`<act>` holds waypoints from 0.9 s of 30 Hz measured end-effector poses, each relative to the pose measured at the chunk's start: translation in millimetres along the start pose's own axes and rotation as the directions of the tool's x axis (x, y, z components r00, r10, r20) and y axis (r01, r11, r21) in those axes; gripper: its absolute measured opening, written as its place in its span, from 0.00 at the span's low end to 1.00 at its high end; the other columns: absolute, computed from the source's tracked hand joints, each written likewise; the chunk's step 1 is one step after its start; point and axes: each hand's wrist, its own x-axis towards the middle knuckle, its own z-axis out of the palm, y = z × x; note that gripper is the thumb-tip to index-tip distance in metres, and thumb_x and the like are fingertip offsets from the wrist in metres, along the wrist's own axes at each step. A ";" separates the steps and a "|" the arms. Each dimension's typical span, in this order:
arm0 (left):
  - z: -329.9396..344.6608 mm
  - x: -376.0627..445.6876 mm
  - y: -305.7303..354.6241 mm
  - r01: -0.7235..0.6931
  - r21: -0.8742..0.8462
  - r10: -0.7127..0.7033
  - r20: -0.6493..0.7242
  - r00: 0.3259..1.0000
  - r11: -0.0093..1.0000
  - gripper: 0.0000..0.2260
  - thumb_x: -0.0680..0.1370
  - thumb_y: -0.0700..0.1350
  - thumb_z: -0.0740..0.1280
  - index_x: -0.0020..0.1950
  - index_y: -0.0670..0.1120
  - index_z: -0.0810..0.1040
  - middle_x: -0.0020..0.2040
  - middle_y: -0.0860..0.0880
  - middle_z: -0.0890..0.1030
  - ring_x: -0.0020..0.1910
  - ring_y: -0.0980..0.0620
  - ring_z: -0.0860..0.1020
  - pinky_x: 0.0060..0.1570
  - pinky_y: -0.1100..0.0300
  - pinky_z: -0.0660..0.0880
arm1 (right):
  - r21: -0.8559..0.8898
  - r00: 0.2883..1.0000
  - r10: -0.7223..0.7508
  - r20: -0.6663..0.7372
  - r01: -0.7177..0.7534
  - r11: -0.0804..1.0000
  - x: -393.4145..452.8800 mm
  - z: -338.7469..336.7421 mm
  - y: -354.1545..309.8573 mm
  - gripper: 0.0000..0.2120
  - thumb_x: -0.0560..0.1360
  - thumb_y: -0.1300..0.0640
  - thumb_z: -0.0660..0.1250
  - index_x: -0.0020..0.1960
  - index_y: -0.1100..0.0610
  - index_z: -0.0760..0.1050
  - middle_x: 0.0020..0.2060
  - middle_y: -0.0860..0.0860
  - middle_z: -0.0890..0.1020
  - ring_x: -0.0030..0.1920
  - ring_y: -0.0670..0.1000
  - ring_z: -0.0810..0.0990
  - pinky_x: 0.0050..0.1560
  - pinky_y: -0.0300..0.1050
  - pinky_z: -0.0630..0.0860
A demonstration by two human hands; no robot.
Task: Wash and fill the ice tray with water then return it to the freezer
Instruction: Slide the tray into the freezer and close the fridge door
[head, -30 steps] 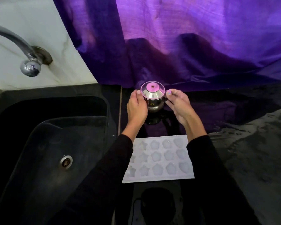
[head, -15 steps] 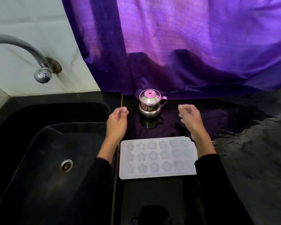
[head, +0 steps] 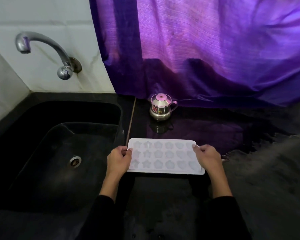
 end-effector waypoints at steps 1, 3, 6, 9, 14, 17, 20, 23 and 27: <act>0.6 -0.6 -1.3 0.015 -0.006 -0.015 0.011 1.000 1.000 0.14 0.78 0.47 0.65 0.60 0.41 0.77 0.49 0.50 0.80 0.49 0.52 0.77 0.52 0.57 0.74 | 0.008 1.000 -0.013 0.021 0.013 1.000 -0.1 0.5 1.1 0.16 0.79 0.44 0.61 0.42 0.56 0.73 0.37 0.52 0.77 0.44 0.56 0.76 0.39 0.46 0.68; 1.1 -1.1 -3.7 0.050 -0.028 -0.050 0.024 0.998 0.998 0.13 0.78 0.46 0.65 0.60 0.41 0.78 0.51 0.48 0.82 0.50 0.50 0.79 0.52 0.56 0.76 | 0.023 0.999 -0.028 0.015 0.028 0.999 -1.2 1.1 3.9 0.11 0.78 0.48 0.63 0.49 0.56 0.76 0.42 0.53 0.80 0.45 0.55 0.76 0.42 0.45 0.68; 1.9 -3.3 -6.0 0.085 -0.094 -0.086 -0.001 0.996 0.992 0.11 0.77 0.44 0.66 0.57 0.42 0.80 0.50 0.47 0.83 0.48 0.50 0.80 0.47 0.59 0.76 | 0.095 0.999 -0.052 -0.007 0.053 0.994 -4.3 0.3 5.6 0.11 0.78 0.53 0.65 0.55 0.57 0.79 0.48 0.54 0.83 0.50 0.56 0.79 0.49 0.47 0.74; -1.7 -13.5 -10.7 0.109 -0.131 -0.115 -0.038 0.993 0.985 0.09 0.77 0.43 0.67 0.54 0.42 0.81 0.47 0.48 0.83 0.47 0.51 0.81 0.43 0.61 0.74 | 0.129 0.998 -0.061 0.004 0.060 0.990 -10.1 1.2 1.3 0.11 0.78 0.55 0.65 0.58 0.58 0.78 0.51 0.55 0.82 0.53 0.57 0.79 0.53 0.48 0.74; -26.6 -41.1 -33.9 0.145 -0.226 -0.176 -0.124 0.977 0.963 0.07 0.77 0.44 0.68 0.52 0.44 0.81 0.46 0.50 0.83 0.47 0.52 0.80 0.44 0.61 0.74 | 0.131 0.989 -0.132 0.071 0.122 0.984 -27.9 11.0 -17.5 0.11 0.77 0.56 0.65 0.57 0.57 0.79 0.45 0.50 0.80 0.51 0.55 0.79 0.53 0.48 0.75; -53.3 -58.9 -52.1 0.152 -0.319 -0.218 -0.182 0.959 0.936 0.07 0.76 0.44 0.68 0.52 0.44 0.82 0.45 0.49 0.84 0.46 0.51 0.81 0.43 0.59 0.76 | 0.128 0.970 -0.215 0.114 0.200 0.971 -47.5 22.2 -37.4 0.10 0.76 0.56 0.65 0.55 0.57 0.80 0.42 0.51 0.81 0.50 0.55 0.80 0.54 0.50 0.77; -85.8 -84.5 -70.1 0.141 -0.394 -0.253 -0.247 0.935 0.908 0.05 0.76 0.43 0.68 0.49 0.44 0.82 0.43 0.49 0.84 0.45 0.50 0.82 0.45 0.57 0.78 | 0.123 0.936 -0.302 0.179 0.283 0.951 -73.7 37.5 -57.7 0.08 0.76 0.57 0.65 0.52 0.58 0.80 0.42 0.54 0.83 0.45 0.53 0.79 0.51 0.51 0.77; -118.4 -115.9 -91.0 0.120 -0.425 -0.273 -0.320 0.907 0.897 0.05 0.77 0.43 0.67 0.48 0.45 0.82 0.42 0.49 0.84 0.43 0.51 0.82 0.43 0.58 0.77 | 0.146 0.895 -0.376 0.240 0.350 0.925 -102.0 57.6 -72.7 0.10 0.77 0.55 0.66 0.54 0.58 0.80 0.44 0.54 0.83 0.44 0.51 0.76 0.50 0.48 0.75; -160.3 -167.6 -125.2 0.111 -0.469 -0.331 -0.417 0.847 0.876 0.04 0.77 0.42 0.67 0.47 0.45 0.82 0.42 0.48 0.85 0.43 0.51 0.83 0.45 0.57 0.78 | 0.200 0.809 -0.468 0.355 0.423 0.884 -152.0 88.9 -87.3 0.08 0.76 0.55 0.66 0.53 0.55 0.80 0.42 0.46 0.82 0.43 0.46 0.78 0.41 0.42 0.74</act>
